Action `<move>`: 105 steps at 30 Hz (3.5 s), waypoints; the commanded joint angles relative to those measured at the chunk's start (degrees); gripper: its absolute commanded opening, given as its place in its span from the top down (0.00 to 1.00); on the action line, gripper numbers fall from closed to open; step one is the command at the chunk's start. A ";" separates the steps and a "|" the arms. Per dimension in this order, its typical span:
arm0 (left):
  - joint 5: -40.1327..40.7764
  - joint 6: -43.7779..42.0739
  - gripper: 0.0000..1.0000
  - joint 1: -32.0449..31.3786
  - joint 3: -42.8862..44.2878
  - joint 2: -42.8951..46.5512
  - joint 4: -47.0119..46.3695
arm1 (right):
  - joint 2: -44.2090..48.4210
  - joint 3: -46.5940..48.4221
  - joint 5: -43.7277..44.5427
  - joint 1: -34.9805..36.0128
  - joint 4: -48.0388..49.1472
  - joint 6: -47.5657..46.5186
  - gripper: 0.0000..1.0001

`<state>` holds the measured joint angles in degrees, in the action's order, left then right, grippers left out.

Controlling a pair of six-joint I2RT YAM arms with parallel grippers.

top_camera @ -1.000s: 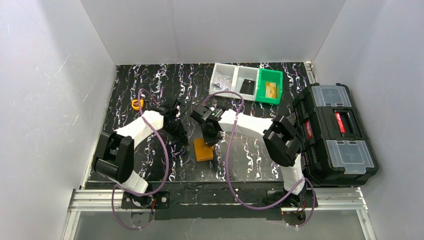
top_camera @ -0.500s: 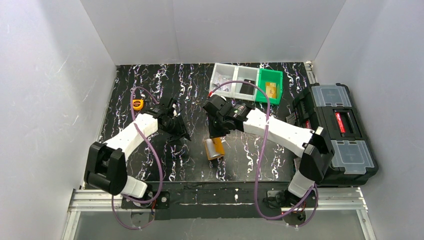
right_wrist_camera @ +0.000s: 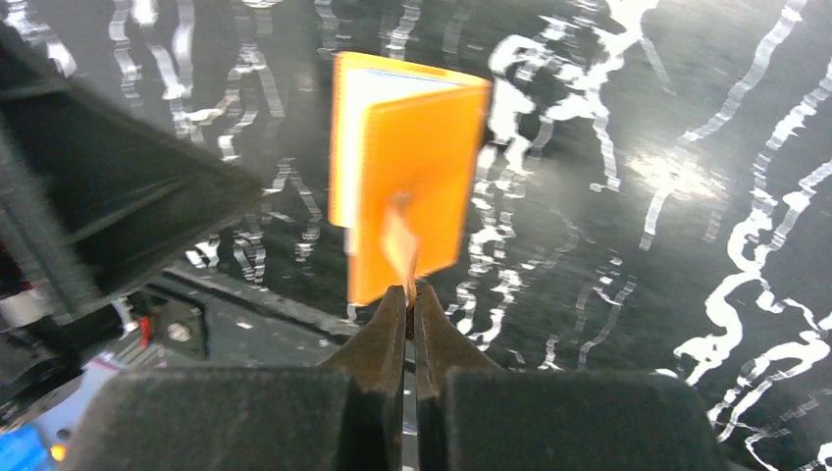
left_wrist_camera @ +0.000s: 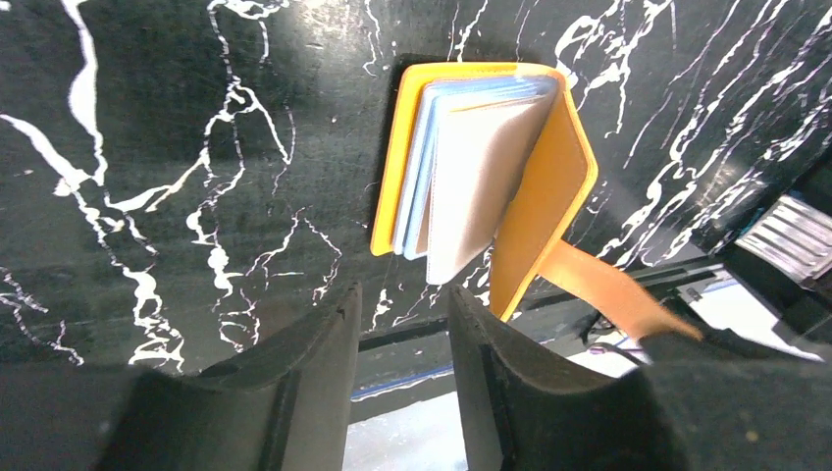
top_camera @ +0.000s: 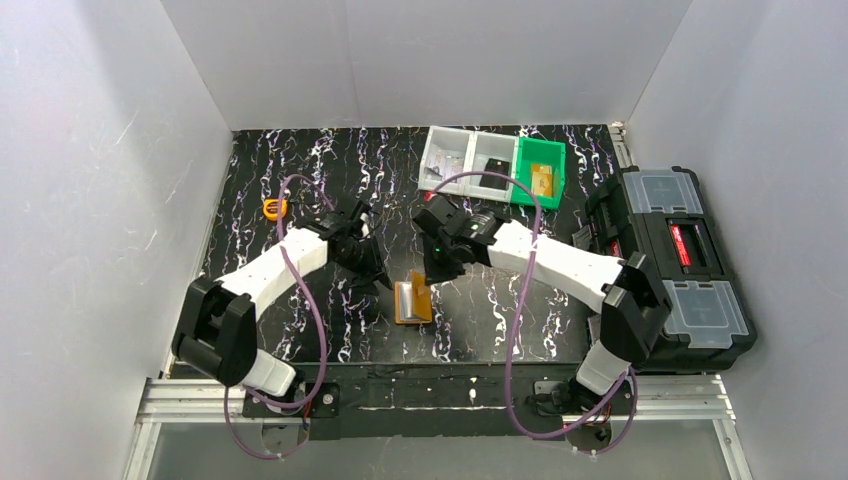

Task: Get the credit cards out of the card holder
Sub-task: Open the card holder at the center of the board, then remove the credit card from the card holder.

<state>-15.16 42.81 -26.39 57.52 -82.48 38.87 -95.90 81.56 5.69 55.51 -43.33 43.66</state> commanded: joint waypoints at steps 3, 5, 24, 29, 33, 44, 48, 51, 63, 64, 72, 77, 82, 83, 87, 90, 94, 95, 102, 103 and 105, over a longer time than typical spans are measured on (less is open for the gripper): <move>2.56 3.00 0.67 -4.64 1.50 -3.47 -1.38 | 6.58 -13.47 1.02 -5.36 1.50 0.35 0.99; 2.82 3.53 0.69 -6.00 1.67 -4.99 -1.85 | 7.23 -17.04 0.31 -6.59 3.25 0.20 0.99; 6.91 5.11 0.88 -9.42 2.75 -10.44 -1.86 | -2.01 -20.07 0.43 -11.16 8.35 -2.26 0.99; 6.58 5.00 0.90 -10.03 4.39 -12.49 -1.91 | -3.92 -17.77 -0.04 -11.38 8.28 -2.99 0.99; 6.35 5.12 0.91 -10.72 5.66 -13.58 -2.27 | -5.26 -16.10 -0.45 -11.47 8.44 -3.47 0.99; 4.13 6.10 0.91 -11.75 8.46 -16.79 -4.62 | -6.30 -13.70 -2.53 -11.56 9.13 -5.09 0.99; 3.40 6.43 0.91 -12.51 10.55 -18.83 -5.19 | -4.67 -13.71 -3.12 -11.65 9.74 -5.85 0.94; 2.82 6.63 0.91 -12.80 11.87 -20.47 -5.26 | -3.25 -13.24 -3.01 -11.80 9.15 -6.03 0.83; 1.54 7.54 0.90 -13.50 14.68 -24.16 -5.91 | 6.77 -14.10 -2.21 -12.88 4.55 -6.59 0.54; 1.53 7.55 0.89 -13.65 15.04 -24.28 -5.85 | 7.64 -14.46 -2.47 -12.88 4.50 -6.60 0.53; 0.86 7.65 0.84 -14.33 17.92 -26.16 -5.83 | 13.22 -17.83 -9.43 -12.75 7.05 -5.78 0.54; -0.09 6.66 0.80 -14.47 20.45 -28.02 -5.13 | 13.44 -20.56 -14.18 -12.46 10.78 -5.23 0.71; -0.55 5.79 0.78 -14.45 21.56 -28.94 -4.64 | 12.25 -22.36 -17.70 -12.44 14.92 -4.15 0.78; -0.77 5.72 0.78 -14.40 21.75 -29.23 -4.49 | 11.73 -22.66 -18.48 -12.44 15.95 -3.93 0.78; -1.42 5.31 0.77 -14.39 21.73 -29.78 -4.14 | 8.20 -22.88 -20.96 -12.44 18.78 -2.92 0.80; -0.87 5.04 0.77 -14.24 21.38 -29.09 -3.92 | 6.24 -23.22 -21.09 -12.44 20.18 -2.16 0.82; -0.58 4.63 0.77 -14.03 21.50 -28.54 -3.27 | 4.25 -24.38 -19.53 -12.57 21.22 -0.91 0.84; -0.38 4.53 0.77 -13.84 21.62 -28.13 -2.96 | 3.77 -25.12 -19.08 -12.65 21.62 -0.49 0.84; 1.93 1.46 0.76 -12.61 21.66 -23.96 0.45 | 0.70 -29.10 -21.10 -13.80 26.37 1.83 0.85; 2.31 1.08 0.76 -12.30 21.30 -23.24 1.12 | 0.37 -29.18 -21.34 -13.83 26.57 1.94 0.85; 3.16 0.55 0.76 -11.77 19.48 -21.14 1.53 | 0.12 -29.58 -21.71 -13.91 27.20 2.20 0.85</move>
<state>-14.48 45.89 -39.44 77.84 -110.56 36.42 -95.15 52.58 -14.41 41.98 -19.88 44.66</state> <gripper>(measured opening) 0.236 0.151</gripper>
